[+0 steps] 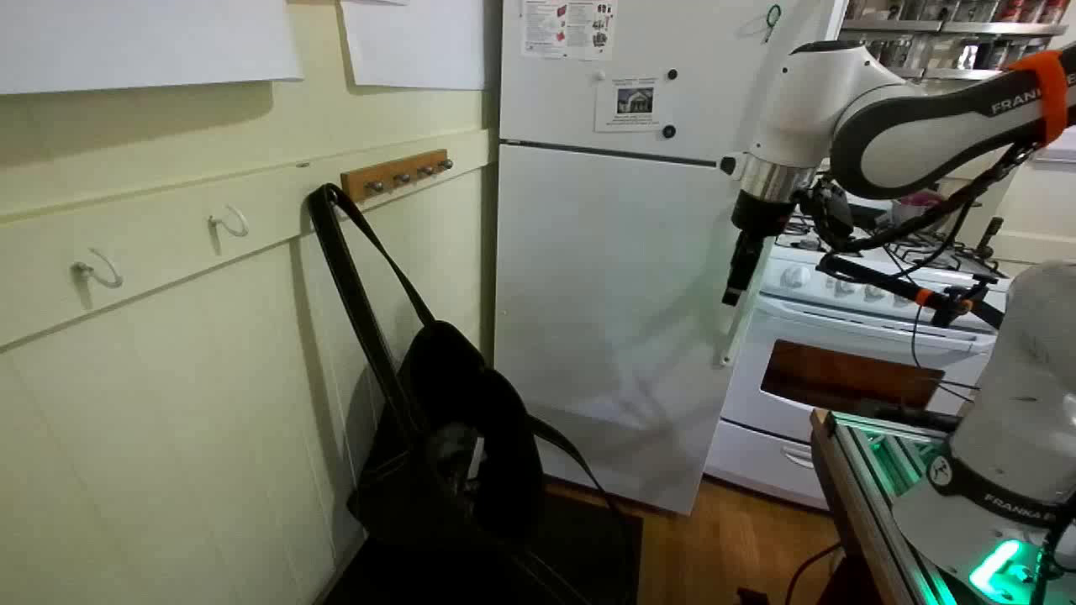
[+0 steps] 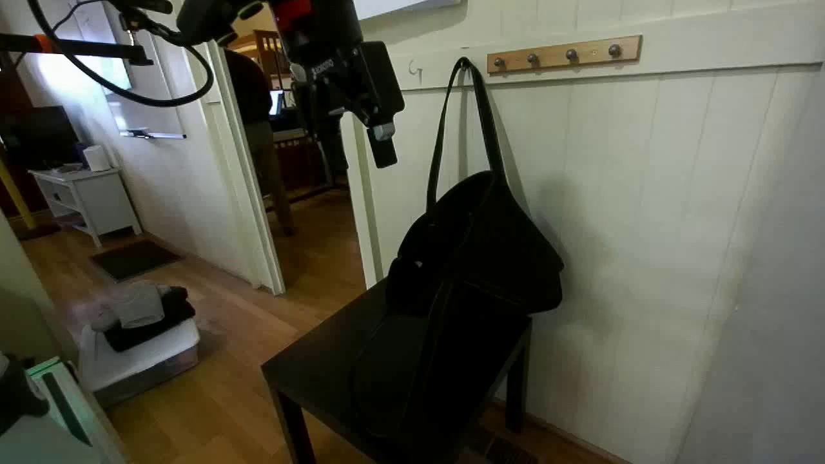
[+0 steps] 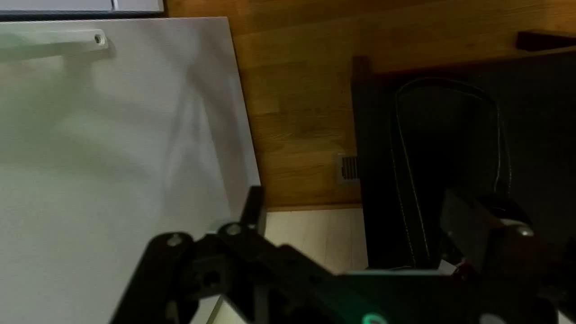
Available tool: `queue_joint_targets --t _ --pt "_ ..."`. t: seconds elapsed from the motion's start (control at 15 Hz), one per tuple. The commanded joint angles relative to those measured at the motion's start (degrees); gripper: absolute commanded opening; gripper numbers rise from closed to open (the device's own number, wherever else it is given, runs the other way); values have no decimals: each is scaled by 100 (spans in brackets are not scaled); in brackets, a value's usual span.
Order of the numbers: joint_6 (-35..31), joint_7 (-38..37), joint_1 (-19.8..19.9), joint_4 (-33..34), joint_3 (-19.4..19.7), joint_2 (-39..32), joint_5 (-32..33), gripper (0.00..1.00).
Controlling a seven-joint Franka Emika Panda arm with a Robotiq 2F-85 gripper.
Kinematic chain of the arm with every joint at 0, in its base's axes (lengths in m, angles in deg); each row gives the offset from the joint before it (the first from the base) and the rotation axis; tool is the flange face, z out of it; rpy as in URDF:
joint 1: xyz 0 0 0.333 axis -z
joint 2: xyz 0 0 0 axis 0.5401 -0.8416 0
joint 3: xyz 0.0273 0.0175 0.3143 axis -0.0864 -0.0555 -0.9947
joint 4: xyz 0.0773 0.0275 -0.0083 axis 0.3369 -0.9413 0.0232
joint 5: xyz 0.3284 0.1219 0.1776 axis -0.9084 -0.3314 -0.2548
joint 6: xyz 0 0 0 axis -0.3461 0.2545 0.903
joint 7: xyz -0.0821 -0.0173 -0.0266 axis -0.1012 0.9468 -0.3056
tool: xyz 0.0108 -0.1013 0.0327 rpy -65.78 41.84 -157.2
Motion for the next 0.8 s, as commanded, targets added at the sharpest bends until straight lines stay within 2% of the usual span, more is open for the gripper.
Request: queue_joint_targets --t 0.0,0.4,0.53,0.6,0.73 --pt "21 -10 -22 10 16 4 9 100" --pt "21 -10 -22 10 16 3 9 100" --pt "-85 20 -94 97 98 -666 -108 100" --pt "-471 147 -214 6 252 -1008 -257 100" --pt "-1019 122 -230 -45 272 -1445 -240 100"
